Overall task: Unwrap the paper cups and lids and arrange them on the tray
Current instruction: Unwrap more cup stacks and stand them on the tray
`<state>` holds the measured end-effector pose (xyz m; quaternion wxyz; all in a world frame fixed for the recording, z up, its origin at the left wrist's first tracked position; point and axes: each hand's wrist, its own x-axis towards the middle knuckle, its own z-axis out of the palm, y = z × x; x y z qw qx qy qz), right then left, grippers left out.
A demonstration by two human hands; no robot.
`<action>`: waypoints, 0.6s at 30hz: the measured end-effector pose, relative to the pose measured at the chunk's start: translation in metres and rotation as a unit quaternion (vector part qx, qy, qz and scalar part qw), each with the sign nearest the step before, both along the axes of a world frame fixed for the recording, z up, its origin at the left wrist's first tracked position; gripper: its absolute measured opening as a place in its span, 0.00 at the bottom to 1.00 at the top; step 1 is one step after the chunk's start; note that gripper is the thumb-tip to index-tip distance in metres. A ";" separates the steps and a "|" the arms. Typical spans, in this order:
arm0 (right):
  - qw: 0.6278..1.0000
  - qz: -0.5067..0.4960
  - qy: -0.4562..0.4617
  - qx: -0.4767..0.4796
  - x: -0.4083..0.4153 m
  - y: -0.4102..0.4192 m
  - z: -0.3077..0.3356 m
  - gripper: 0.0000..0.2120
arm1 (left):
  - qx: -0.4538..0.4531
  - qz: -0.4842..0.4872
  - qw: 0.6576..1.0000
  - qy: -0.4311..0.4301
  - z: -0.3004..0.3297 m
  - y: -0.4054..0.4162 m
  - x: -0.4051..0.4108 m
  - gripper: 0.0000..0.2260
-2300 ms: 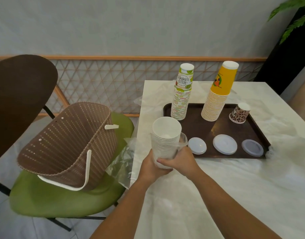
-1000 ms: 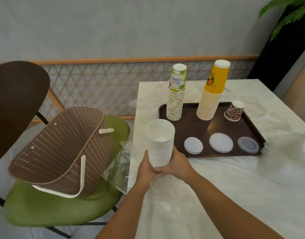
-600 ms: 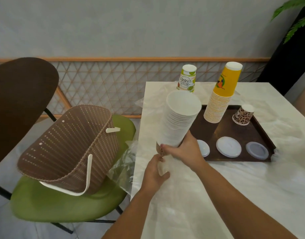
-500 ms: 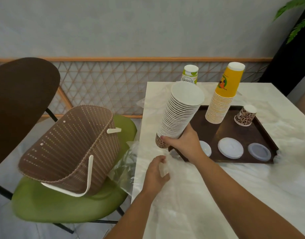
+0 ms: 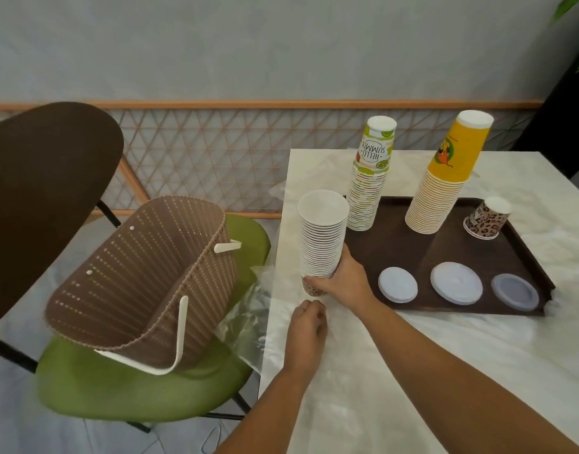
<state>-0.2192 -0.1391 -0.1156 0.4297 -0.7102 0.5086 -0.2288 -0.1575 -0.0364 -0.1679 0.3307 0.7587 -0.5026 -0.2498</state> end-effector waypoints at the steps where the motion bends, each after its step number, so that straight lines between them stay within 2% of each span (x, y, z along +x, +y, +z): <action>1: 1.000 0.005 -0.004 0.008 -0.002 0.001 0.000 0.42 | -0.019 0.013 1.000 0.008 0.002 0.001 0.001 0.04; 4: 0.997 -0.011 -0.057 0.041 -0.016 0.010 0.006 0.49 | -0.058 0.043 0.997 0.030 0.006 0.000 0.002 0.07; 6: 0.996 -0.016 -0.075 0.041 -0.034 0.025 0.016 0.48 | -0.090 0.049 0.994 0.047 0.011 0.001 0.004 0.09; 8: 0.997 0.056 -0.052 0.014 -0.058 0.045 0.028 0.47 | -0.117 0.056 0.988 0.079 0.021 0.003 0.002 0.10; 10: 0.988 0.155 0.000 -0.019 -0.080 0.067 0.036 0.52 | -0.130 0.068 0.982 0.121 0.033 0.004 0.000 0.11; 12: 0.979 0.191 0.049 -0.047 -0.093 0.084 0.036 0.57 | -0.136 0.072 0.973 0.170 0.048 0.004 -0.007 0.12; 15: 0.984 0.144 0.056 -0.088 -0.097 0.100 0.029 0.57 | -0.129 0.076 0.959 0.242 0.071 0.005 -0.024 0.10; 18: 0.986 0.028 -0.008 -0.163 -0.098 0.100 0.025 0.46 | -0.119 0.046 0.944 0.304 0.097 0.006 -0.048 0.07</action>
